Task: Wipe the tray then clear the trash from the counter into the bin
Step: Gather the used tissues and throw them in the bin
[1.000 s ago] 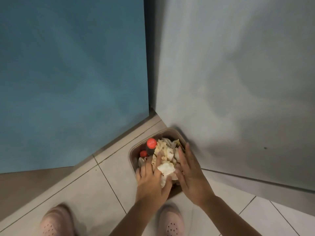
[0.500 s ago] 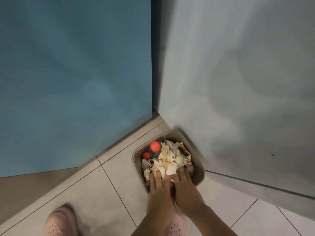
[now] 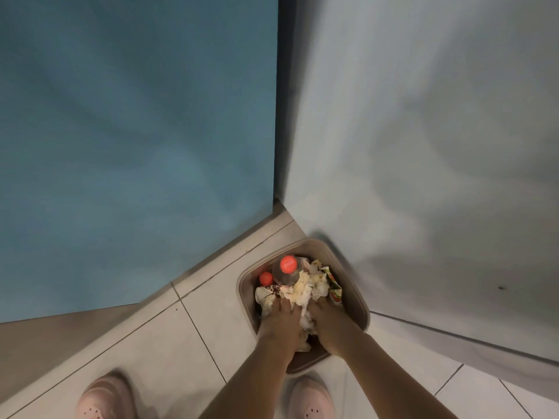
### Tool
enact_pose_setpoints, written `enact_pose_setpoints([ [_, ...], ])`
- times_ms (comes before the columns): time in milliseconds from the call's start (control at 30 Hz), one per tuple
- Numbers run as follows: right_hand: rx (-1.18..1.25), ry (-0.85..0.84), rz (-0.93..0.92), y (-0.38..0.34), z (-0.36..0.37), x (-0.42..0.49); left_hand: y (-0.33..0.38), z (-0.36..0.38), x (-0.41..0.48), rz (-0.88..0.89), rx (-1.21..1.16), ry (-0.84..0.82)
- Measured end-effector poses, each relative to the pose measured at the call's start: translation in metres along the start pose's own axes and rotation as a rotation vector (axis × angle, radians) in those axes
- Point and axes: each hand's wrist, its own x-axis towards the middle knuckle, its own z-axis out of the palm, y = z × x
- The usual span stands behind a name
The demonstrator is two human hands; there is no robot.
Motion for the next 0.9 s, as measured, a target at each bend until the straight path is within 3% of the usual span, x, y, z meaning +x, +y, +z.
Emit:
enact_pose_setpoints([
  [167,0.087,0.093,0.048,-0.006,-0.023,-0.028,-0.004,-0.041,-0.036,0.032,0.019,0.055],
  [367,0.032,0.398,0.084,-0.044,-0.087,-0.075,-0.016,-0.09,-0.11,-0.04,-0.113,0.108],
  [433,0.112,0.605,-0.026,-0.07,-0.126,-0.102,-0.023,-0.117,-0.149,-0.075,-0.254,0.268],
  [533,0.329,0.889,-0.298,-0.125,-0.187,-0.156,-0.045,-0.156,-0.224,-0.065,-0.475,0.653],
  [667,0.412,1.121,-0.714,-0.22,-0.282,-0.242,-0.075,-0.217,-0.35,0.019,-0.543,1.082],
  [767,0.379,1.223,-0.901,-0.299,-0.34,-0.294,-0.109,-0.263,-0.452,-0.05,-0.54,1.336],
  [900,0.352,1.145,-1.029,-0.409,-0.386,-0.335,-0.174,-0.302,-0.568,-0.237,-0.59,1.476],
])
